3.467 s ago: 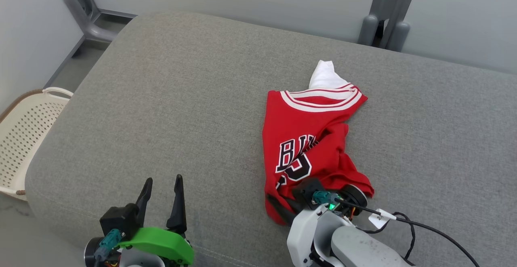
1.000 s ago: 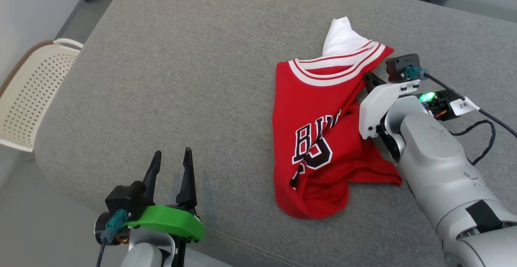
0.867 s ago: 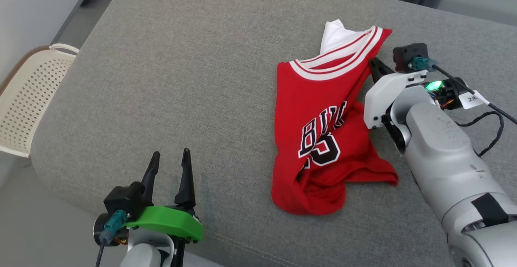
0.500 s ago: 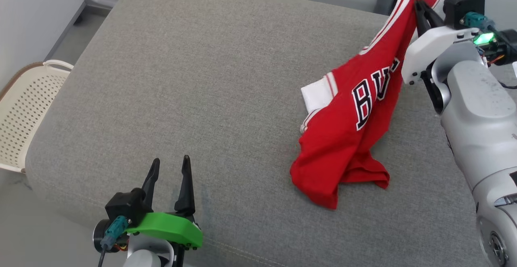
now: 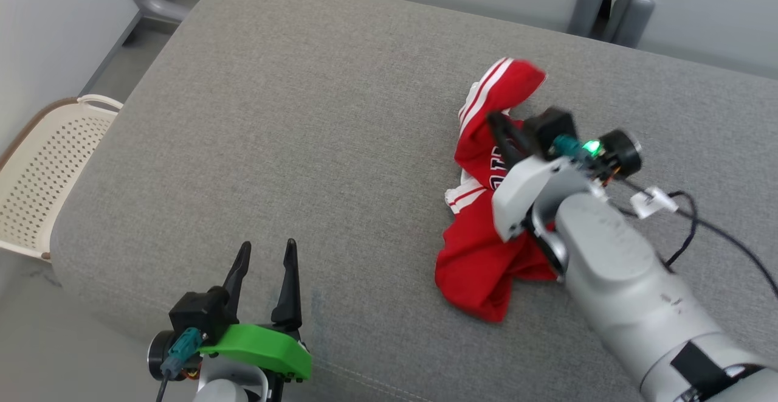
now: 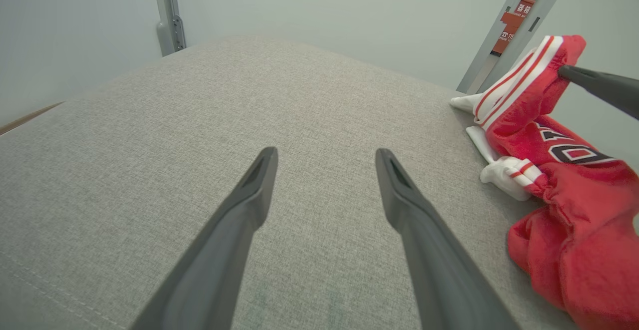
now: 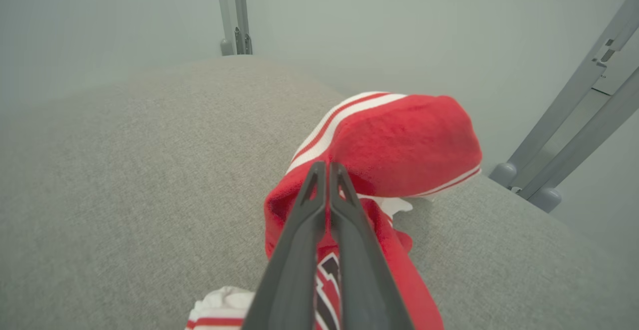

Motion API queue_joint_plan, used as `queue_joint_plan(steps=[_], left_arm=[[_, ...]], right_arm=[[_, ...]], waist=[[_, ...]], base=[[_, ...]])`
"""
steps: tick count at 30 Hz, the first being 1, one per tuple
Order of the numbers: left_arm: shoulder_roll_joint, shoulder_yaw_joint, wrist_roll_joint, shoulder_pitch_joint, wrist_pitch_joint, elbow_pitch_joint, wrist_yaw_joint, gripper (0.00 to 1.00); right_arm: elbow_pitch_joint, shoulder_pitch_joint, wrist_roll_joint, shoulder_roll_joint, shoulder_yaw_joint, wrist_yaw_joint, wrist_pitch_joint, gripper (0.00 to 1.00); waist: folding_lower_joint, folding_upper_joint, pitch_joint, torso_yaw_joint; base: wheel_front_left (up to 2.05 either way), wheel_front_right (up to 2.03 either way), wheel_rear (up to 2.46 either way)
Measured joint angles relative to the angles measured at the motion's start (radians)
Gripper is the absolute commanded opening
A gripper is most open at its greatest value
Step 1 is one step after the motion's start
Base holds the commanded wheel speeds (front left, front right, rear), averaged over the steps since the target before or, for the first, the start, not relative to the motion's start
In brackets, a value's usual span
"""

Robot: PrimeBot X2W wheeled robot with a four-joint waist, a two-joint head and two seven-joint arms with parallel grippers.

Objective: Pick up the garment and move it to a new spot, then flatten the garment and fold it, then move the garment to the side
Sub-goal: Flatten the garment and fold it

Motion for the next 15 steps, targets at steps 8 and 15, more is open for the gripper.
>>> queue_joint_plan(steps=[8,15], left_arm=[[-0.002,-0.012,-0.001,-0.01,0.003,0.008,-0.006,1.0],[-0.002,-0.008,-0.006,-0.01,0.003,0.016,0.001,1.0]], right_arm=[[-0.101,0.093,0.194,0.004,0.318,0.001,0.075,0.0],[-0.157,0.093,0.262,0.006,0.449,0.001,0.091,1.0]], waist=[[0.0,0.0,0.021,0.043],[0.0,0.0,0.026,0.053]], base=[[0.0,0.0,0.0],[0.0,0.0,0.0]])
